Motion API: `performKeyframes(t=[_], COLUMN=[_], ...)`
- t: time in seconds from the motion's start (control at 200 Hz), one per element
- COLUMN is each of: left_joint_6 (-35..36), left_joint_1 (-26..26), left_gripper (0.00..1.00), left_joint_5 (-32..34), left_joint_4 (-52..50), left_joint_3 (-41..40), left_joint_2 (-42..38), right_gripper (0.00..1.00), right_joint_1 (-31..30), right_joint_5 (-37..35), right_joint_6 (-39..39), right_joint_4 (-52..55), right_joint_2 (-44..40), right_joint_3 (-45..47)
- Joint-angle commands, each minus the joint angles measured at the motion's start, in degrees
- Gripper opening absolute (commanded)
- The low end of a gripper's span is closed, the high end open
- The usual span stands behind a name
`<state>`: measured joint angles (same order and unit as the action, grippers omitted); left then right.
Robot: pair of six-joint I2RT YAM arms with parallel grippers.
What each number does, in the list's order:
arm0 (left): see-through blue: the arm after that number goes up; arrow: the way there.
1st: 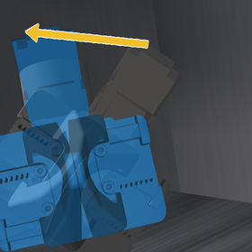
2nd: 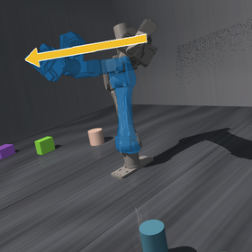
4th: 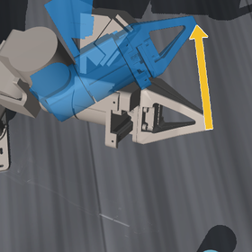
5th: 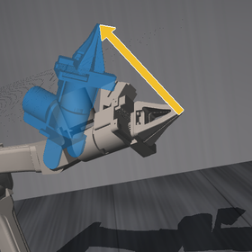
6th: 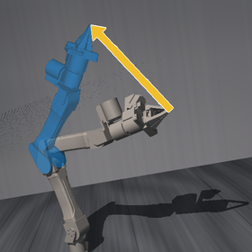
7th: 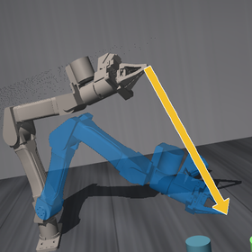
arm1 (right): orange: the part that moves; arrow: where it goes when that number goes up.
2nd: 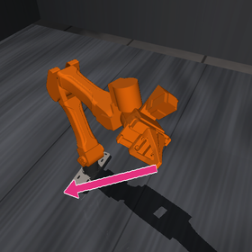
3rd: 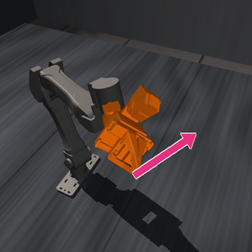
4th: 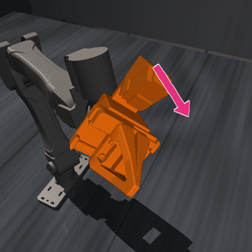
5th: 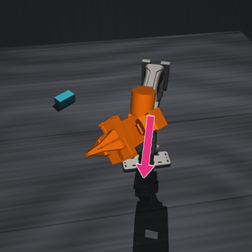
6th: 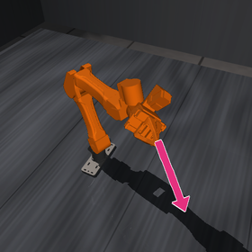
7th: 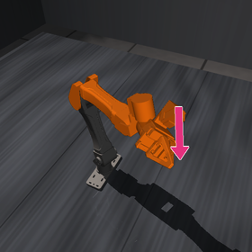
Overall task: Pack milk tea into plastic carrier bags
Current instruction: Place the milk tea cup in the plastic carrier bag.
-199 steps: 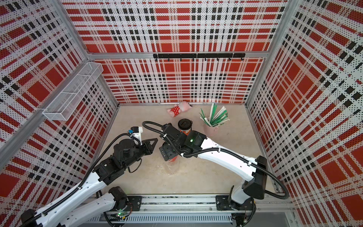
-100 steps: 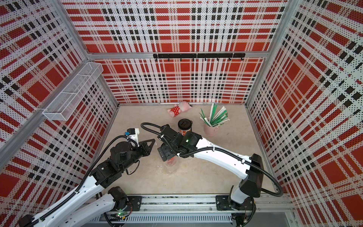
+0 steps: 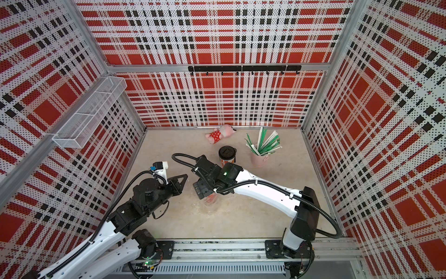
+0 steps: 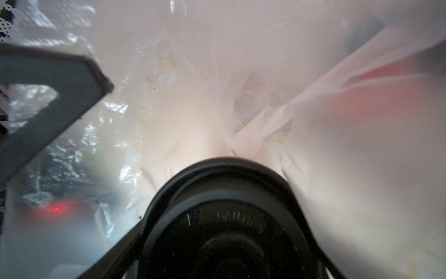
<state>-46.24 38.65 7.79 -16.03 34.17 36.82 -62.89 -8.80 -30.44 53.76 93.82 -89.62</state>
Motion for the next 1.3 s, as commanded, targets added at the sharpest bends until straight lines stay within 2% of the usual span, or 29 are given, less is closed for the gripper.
performKeyframes(t=[0.0, 0.827, 1.052, 1.298], left_joint_6=[-0.2, -0.2, 0.0, 0.3], left_joint_1=[-0.6, -0.6, -0.6, -0.7], left_gripper=[0.00, 0.00, 0.00, 0.00], left_joint_5=[0.6, 1.3, 1.2, 0.8], left_joint_4=[-0.8, -2.3, -2.4, -2.5], left_joint_3=[-0.5, -1.1, -0.7, 0.5], left_joint_2=[-1.0, -2.7, -2.3, -1.7], right_gripper=[0.71, 1.00, 1.00, 1.00], right_joint_1=[-0.3, -0.4, -0.4, -0.4], right_joint_5=[0.4, 0.7, 0.4, -1.0], right_joint_6=[-0.8, 1.0, 1.4, 2.4], right_joint_4=[-1.3, -1.6, 0.0, 3.1], right_joint_2=[0.7, 0.5, 0.3, -3.2], right_joint_3=[1.1, 1.3, -0.9, -7.3])
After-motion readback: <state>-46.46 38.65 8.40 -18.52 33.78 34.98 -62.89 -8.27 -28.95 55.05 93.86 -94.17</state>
